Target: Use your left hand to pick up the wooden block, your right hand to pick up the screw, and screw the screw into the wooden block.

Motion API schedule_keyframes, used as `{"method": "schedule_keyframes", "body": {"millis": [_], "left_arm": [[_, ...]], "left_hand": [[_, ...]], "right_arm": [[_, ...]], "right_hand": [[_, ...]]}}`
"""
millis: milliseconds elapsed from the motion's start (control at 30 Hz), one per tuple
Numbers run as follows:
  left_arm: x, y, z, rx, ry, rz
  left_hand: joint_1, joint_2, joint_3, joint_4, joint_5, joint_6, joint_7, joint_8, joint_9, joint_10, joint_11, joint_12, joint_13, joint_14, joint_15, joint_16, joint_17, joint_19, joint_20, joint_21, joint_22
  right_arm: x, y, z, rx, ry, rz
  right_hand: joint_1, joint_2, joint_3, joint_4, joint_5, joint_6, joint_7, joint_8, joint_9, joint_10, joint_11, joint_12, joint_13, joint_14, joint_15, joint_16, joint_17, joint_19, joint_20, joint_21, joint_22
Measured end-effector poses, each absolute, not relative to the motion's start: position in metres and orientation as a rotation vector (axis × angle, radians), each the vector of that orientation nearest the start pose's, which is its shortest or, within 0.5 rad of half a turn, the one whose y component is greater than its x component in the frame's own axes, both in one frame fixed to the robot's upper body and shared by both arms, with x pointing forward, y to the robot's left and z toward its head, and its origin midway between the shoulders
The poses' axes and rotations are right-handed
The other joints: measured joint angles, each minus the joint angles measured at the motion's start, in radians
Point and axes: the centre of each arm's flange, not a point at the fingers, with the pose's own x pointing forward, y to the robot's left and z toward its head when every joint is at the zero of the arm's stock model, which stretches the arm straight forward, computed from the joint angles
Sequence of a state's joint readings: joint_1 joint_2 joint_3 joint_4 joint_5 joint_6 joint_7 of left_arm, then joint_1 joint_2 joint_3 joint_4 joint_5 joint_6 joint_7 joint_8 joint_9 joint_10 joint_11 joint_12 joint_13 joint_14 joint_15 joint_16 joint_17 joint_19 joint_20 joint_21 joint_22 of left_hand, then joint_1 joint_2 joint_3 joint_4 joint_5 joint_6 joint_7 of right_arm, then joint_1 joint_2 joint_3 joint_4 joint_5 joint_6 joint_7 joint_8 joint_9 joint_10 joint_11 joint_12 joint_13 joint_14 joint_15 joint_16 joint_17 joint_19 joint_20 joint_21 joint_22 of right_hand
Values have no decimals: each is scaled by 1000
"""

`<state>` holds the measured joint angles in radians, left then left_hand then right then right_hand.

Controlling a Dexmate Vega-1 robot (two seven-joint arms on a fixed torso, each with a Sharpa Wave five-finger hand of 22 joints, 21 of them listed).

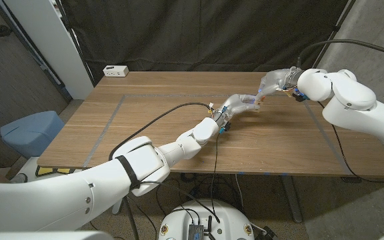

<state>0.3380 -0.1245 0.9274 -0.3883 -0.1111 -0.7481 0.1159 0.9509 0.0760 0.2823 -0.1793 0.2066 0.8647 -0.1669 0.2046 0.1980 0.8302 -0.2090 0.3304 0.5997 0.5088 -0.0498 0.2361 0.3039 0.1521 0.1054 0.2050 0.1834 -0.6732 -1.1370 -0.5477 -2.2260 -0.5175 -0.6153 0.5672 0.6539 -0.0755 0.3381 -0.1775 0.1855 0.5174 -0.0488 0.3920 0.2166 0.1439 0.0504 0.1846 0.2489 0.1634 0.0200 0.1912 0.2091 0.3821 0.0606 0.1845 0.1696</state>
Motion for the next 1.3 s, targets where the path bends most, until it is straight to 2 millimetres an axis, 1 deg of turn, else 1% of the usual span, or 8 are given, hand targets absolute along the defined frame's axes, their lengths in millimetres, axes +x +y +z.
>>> {"method": "schedule_keyframes", "body": {"millis": [33, 67, 400, 433, 633, 800, 1033, 1300], "left_arm": [[657, -59, -24, 471, -806, -582], [657, -59, -23, 470, -810, -578], [657, -60, -23, 472, -807, -581], [657, -60, -23, 472, -807, -581], [659, -59, -23, 474, -797, -580], [659, -59, -22, 475, -796, -580], [660, -59, -22, 475, -794, -579], [660, -58, -21, 479, -792, -578]], "left_hand": [[0, 0, 0, 0, 0, 0, 0, 0, 0, 0, 0, 0, 0, 0, 0, 0, 0, 0, 0, 0, 0], [0, 0, 0, 0, 0, 0, 0, 0, 0, 0, 0, 0, 0, 0, 0, 0, 0, 0, 0, 0, 0], [0, 0, 0, 0, 0, 0, 0, 0, 0, 0, 0, -2, -2, 0, 0, 0, 0, 0, 0, 0, 0], [0, 0, 0, 0, 0, 0, 0, 0, 0, 0, 0, -2, -2, 0, 0, 0, 0, 0, 0, 0, 0], [0, 0, 0, 0, 1, 0, 0, 0, 0, 0, -1, -4, -5, 0, 0, 0, 0, 0, 0, 0, 0], [0, 0, 0, 0, 1, 0, 0, 0, 0, 2, -2, -4, -5, 0, 0, 0, 0, 0, 0, 0, 0], [0, 0, 0, 0, 1, -1, -1, 0, -1, 2, -2, 0, -5, 0, 0, 0, 0, 0, 0, 0, 0], [0, 0, 0, 0, 1, 2, 2, 0, -1, 2, -2, 0, -5, 0, 0, 0, 0, 0, 0, 0, 0]], "right_arm": [[511, -262, 106, -1663, -245, 33], [508, -269, 112, -1678, -240, 15], [507, -272, 112, -1691, -221, 24], [507, -272, 112, -1692, -218, 26], [506, -273, 113, -1703, -213, 21], [506, -273, 113, -1710, -211, 16], [507, -272, 113, -1716, -213, 7], [509, -272, 113, -1713, -220, -7]], "right_hand": [[2, 2, 5, 0, 0, -6, -2, -2, 0, -5, -2, 0, 0, -2, 2, 0, 0, 0, 0, 0, 0], [5, -1, 5, 0, 0, -7, -3, -2, 0, -9, -6, 0, 0, -3, 3, 0, 0, 0, 0, 0, 0], [41, -11, 17, -4, 0, -25, -10, -9, 5, -25, -11, 0, 0, -19, -2, 0, 0, 0, 0, 0, 0], [47, -6, 19, -6, 0, -25, -11, -9, 5, -25, -11, 0, 0, -20, -2, 0, 0, -4, -3, 0, 0], [93, -8, 40, -8, 0, -17, -29, -8, 9, -30, -16, 2, 1, -29, -1, 0, 0, -4, -3, 0, 0], [118, -8, 49, -8, 0, -2, -43, 5, 9, -30, -16, 8, 5, -28, -4, 1, 0, -3, -3, 0, 0], [141, -8, 65, 0, 0, 47, -31, 30, 14, -22, -24, 12, 4, -21, -11, 10, 3, 1, -8, 5, 0], [154, -4, 73, 8, 0, 99, -44, 56, 18, -8, -27, 23, 4, -8, -24, 20, 7, 9, -16, 5, 0]]}}
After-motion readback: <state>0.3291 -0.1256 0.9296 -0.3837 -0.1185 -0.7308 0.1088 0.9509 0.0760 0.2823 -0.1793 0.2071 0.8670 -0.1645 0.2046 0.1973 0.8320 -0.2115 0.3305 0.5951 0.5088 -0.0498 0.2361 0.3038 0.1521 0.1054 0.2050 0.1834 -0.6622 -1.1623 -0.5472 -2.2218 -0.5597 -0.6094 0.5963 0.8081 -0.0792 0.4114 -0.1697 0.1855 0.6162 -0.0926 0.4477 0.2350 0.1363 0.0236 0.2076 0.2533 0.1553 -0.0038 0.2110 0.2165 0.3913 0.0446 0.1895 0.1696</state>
